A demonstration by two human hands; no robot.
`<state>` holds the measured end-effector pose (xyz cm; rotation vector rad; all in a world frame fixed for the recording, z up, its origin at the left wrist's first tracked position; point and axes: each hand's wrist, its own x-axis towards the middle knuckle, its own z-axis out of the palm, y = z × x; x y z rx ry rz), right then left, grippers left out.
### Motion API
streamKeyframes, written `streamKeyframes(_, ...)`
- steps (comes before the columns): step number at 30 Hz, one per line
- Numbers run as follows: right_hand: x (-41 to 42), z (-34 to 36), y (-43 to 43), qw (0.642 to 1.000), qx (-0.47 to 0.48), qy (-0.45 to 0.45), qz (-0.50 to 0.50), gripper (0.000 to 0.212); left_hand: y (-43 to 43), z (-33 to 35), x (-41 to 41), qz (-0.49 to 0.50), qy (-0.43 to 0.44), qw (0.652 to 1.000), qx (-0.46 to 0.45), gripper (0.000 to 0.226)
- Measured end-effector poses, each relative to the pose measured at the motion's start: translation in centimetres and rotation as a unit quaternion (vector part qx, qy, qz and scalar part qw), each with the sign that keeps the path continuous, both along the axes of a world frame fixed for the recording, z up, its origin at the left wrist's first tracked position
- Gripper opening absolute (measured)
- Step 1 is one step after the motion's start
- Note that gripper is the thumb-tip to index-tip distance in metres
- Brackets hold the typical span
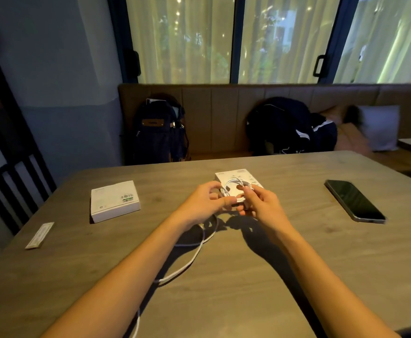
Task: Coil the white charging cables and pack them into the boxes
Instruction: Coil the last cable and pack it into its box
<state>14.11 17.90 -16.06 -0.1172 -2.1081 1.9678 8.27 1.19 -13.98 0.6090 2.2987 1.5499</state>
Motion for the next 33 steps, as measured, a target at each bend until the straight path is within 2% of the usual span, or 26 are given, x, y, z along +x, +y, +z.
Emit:
streamKeyframes(2,0.5,-0.8,2.1,1.0,-0.021,-0.023,0.0,0.025,1.3,-0.5,-0.5,-0.034,0.036,0.998,-0.034,0.057)
streamKeyframes(5,0.5,-2.0,4.1,0.999,-0.03,-0.032,-0.006,0.03,2.6,-1.3,-1.6,-0.044,0.128,0.985,-0.104,0.049)
streamKeyframes(9,-0.1,-2.2,4.4,0.999,0.013,-0.026,-0.026,0.029,3.7,-2.0,-3.5,-0.036,0.29,0.926,-0.238,0.06)
streamKeyframes(12,-0.4,-2.4,4.6,0.999,0.013,-0.01,-0.052,0.027,4.5,-2.5,-4.7,-0.064,0.345,0.882,-0.315,0.07)
streamKeyframes(15,-0.5,-2.5,5.0,0.997,0.004,0.002,-0.081,0.027,5.2,-2.7,-5.4,-0.088,0.38,0.856,-0.339,0.061)
streamKeyframes(17,-0.5,-2.4,5.0,0.996,0.0,0.013,-0.087,0.026,5.3,-2.8,-5.4,-0.085,0.39,0.86,-0.317,0.051)
streamKeyframes(22,0.2,-1.0,4.2,0.996,-0.032,0.04,-0.077,0.026,4.6,-2.3,-5.9,-0.009,0.386,0.899,-0.205,0.032)
streamKeyframes(24,0.3,0.1,3.6,0.995,-0.015,0.062,-0.074,0.025,4.1,-1.1,-6.1,0.027,0.367,0.917,-0.153,0.025)
streamKeyframes(28,-0.4,3.7,2.0,0.989,0.068,0.126,-0.049,0.026,2.4,1.7,-6.3,0.053,0.33,0.942,-0.044,0.016)
streamKeyframes(31,-1.1,6.6,1.3,0.967,0.175,0.182,-0.04,0.027,1.2,2.5,-6.0,0.044,0.287,0.957,-0.012,0.014)
streamKeyframes(33,-1.6,7.8,1.0,0.952,0.251,0.176,-0.015,0.027,0.6,2.5,-5.7,0.04,0.274,0.961,-0.006,0.018)
